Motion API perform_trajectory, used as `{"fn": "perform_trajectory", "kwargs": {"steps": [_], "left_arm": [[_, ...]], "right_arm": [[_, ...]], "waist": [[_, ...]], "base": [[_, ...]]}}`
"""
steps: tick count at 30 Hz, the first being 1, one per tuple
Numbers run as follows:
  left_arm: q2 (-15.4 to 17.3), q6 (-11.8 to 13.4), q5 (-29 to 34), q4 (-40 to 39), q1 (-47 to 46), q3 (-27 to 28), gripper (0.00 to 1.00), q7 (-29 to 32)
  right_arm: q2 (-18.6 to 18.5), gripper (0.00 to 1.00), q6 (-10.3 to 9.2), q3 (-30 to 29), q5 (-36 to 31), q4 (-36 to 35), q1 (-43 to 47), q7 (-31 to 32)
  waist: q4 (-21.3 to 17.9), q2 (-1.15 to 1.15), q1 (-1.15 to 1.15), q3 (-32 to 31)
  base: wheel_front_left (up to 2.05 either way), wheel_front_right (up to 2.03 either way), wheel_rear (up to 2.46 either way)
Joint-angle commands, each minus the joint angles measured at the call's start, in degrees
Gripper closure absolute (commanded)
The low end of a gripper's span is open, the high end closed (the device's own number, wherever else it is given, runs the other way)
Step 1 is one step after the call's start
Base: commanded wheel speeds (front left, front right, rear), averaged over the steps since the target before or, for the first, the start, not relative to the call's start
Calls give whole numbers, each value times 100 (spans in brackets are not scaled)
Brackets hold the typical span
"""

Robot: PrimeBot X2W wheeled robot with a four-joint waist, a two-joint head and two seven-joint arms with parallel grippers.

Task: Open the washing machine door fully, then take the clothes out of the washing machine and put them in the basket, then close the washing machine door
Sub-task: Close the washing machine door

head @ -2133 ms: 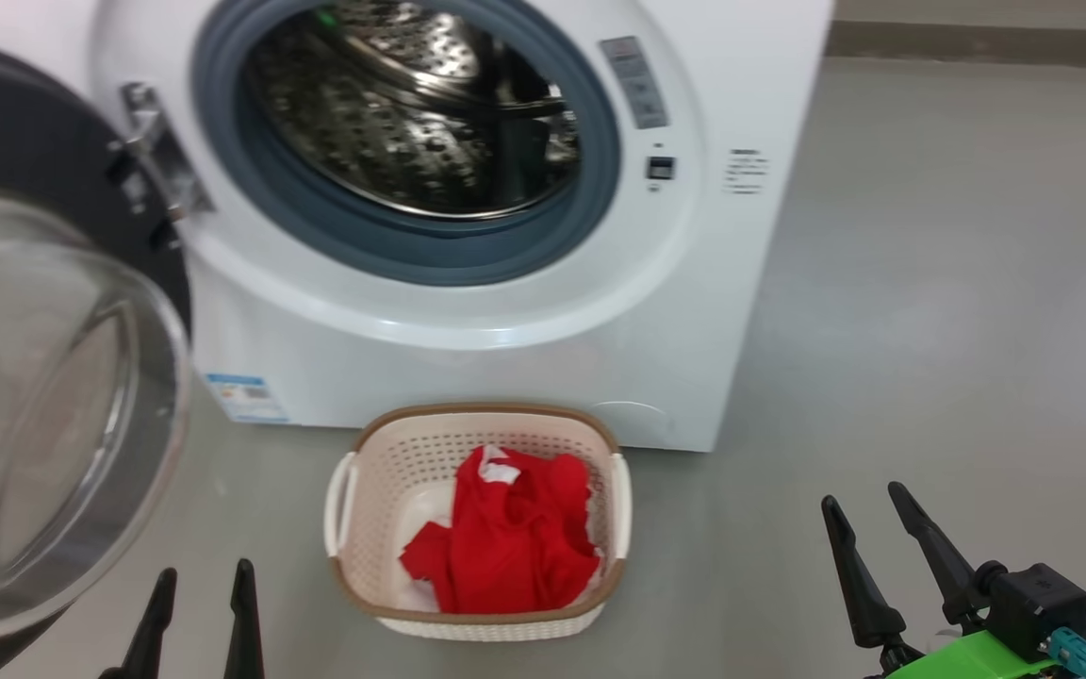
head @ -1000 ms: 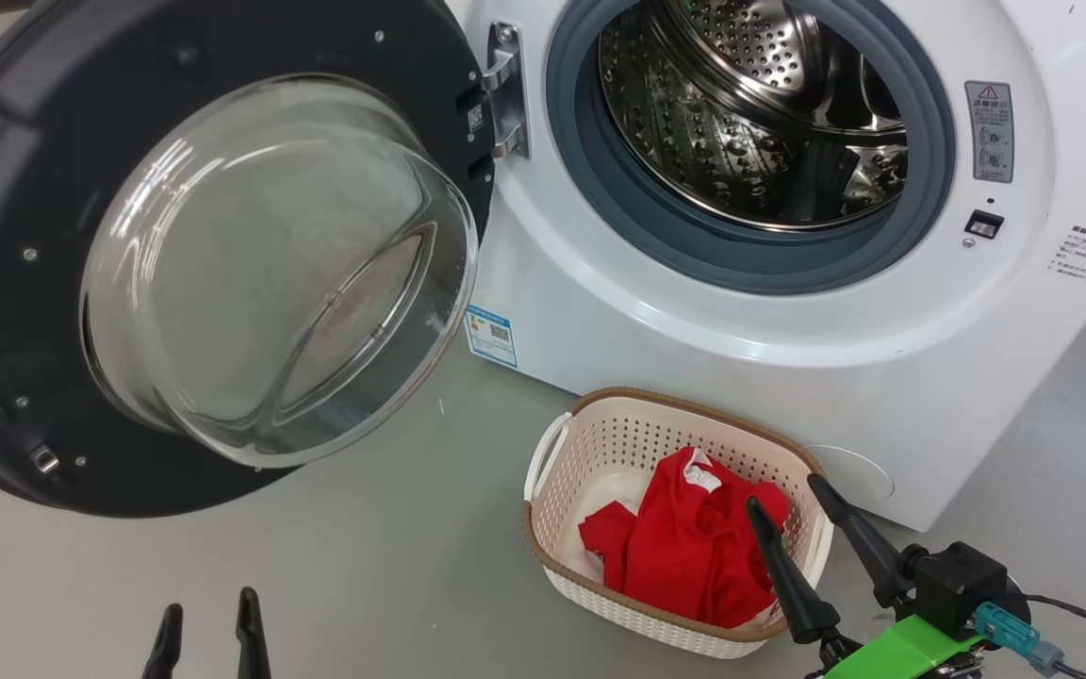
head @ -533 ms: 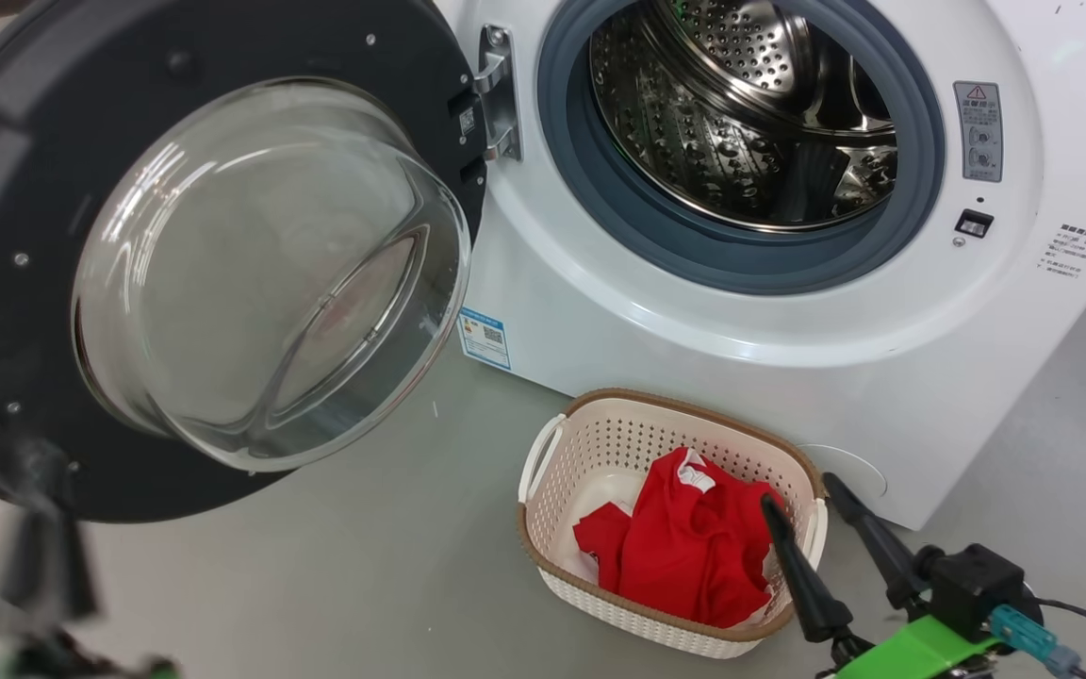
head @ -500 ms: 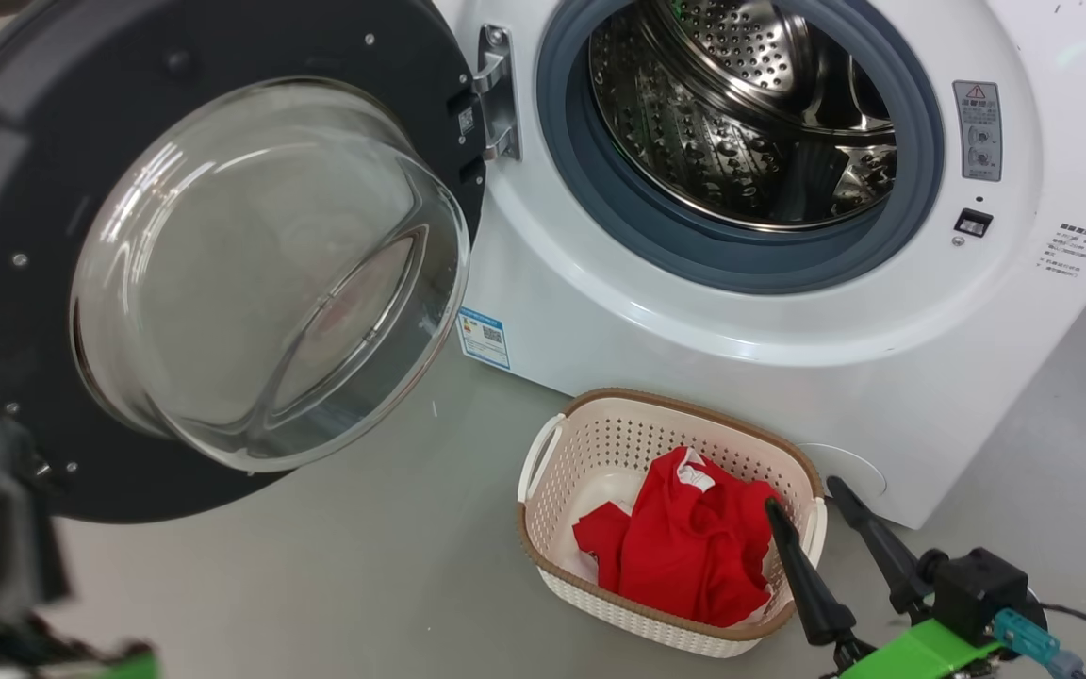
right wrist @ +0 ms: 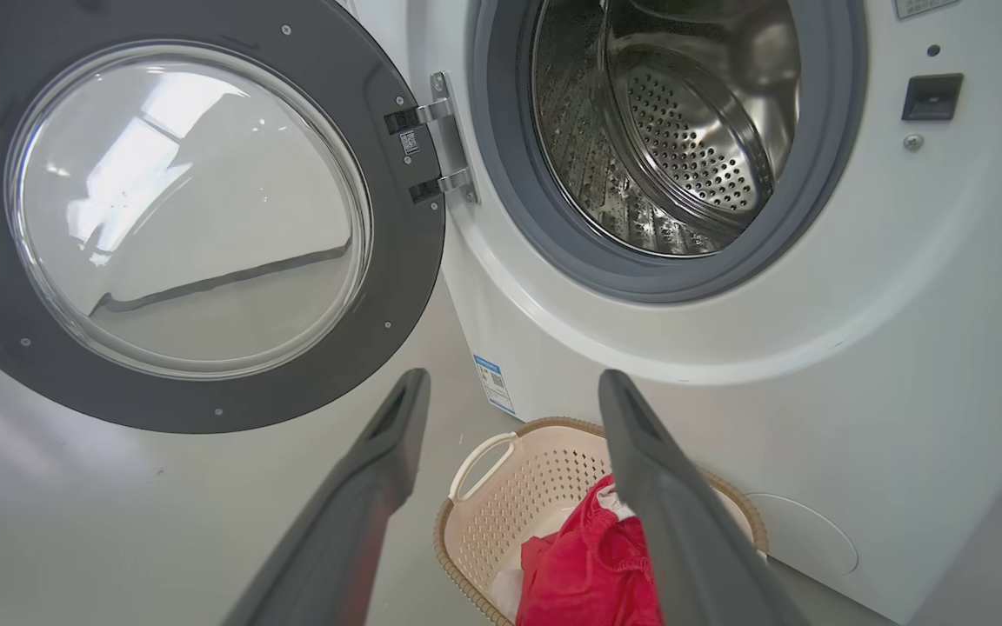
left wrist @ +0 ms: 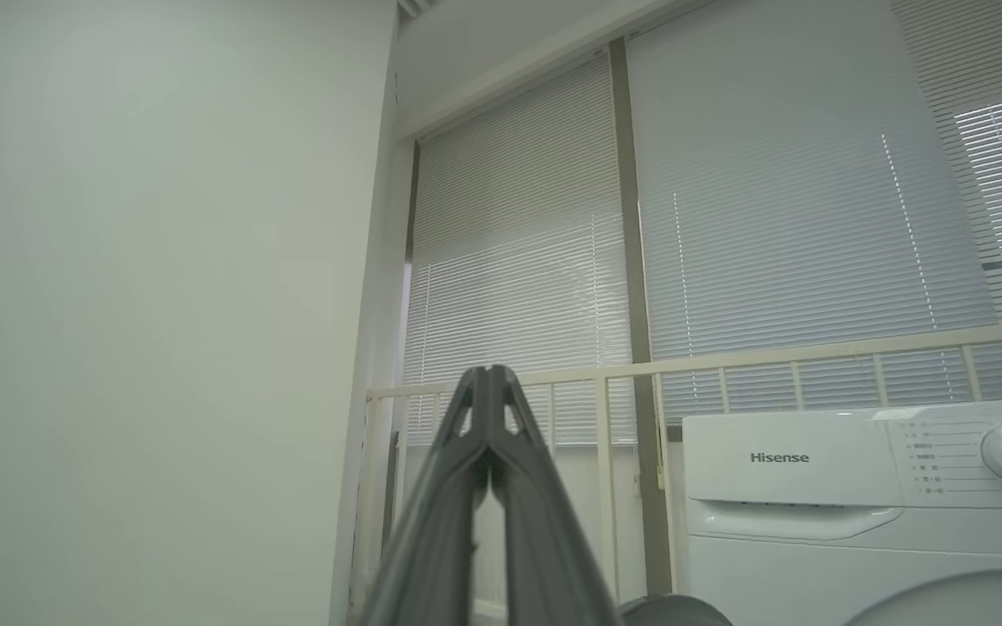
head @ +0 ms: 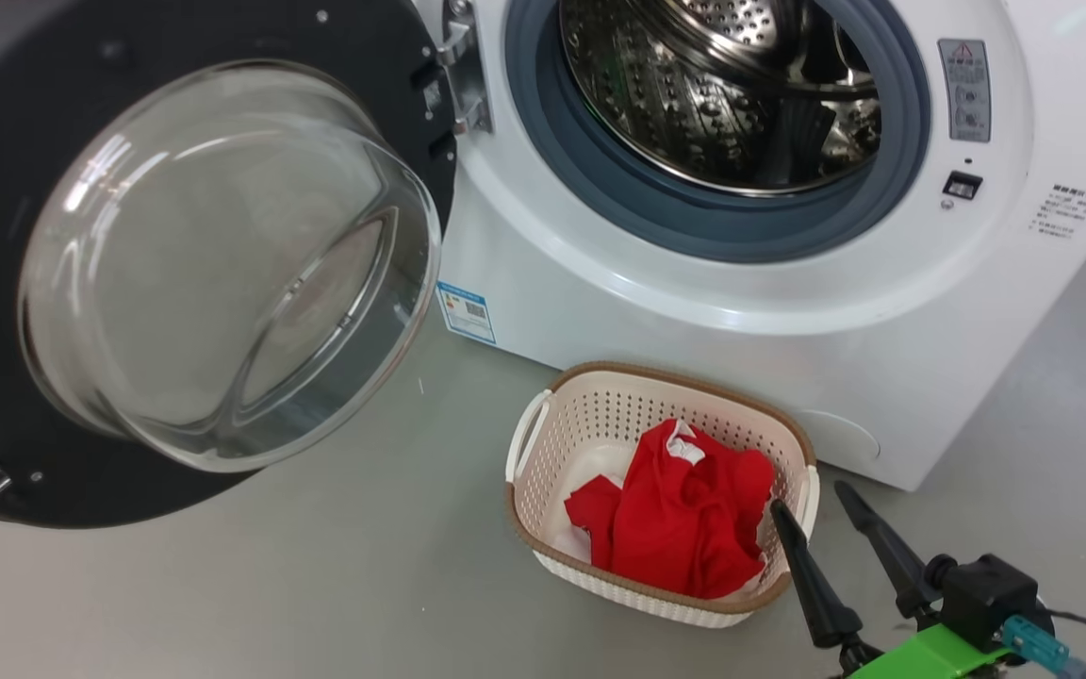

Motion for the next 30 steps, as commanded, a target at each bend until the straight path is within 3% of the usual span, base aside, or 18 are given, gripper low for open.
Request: {"fn": "perform_trajectory", "kwargs": {"steps": [1, 7, 12, 20, 30], "left_arm": [[482, -31, -100, 198, -293, 225, 100, -20], [1154, -32, -897, 2391, -1093, -71, 100, 57], [1560, -32, -2013, 3828, -1871, -309, 100, 1137], [2014, -32, -2786, 4947, -2417, -835, 100, 3024], [2107, -25, -3050, 5694, -2564, -1014, 100, 4256]], "right_arm": [[-65, 0, 36, 137, -53, -155, -255, -37], [-106, 0, 36, 151, -69, -153, -357, -37], [-112, 0, 36, 178, -80, -147, -394, -37], [-121, 0, 36, 194, -83, -148, -433, -37], [-106, 0, 36, 262, -70, -132, -453, -37]], "waist": [[-77, 0, 0, 113], [-162, 0, 0, 284], [-209, 0, 0, 356], [-232, 0, 0, 439], [-295, 0, 0, 459]], "base": [[0, 0, 0], [0, 0, 0], [0, 0, 0], [0, 0, 0], [0, 0, 0]]}}
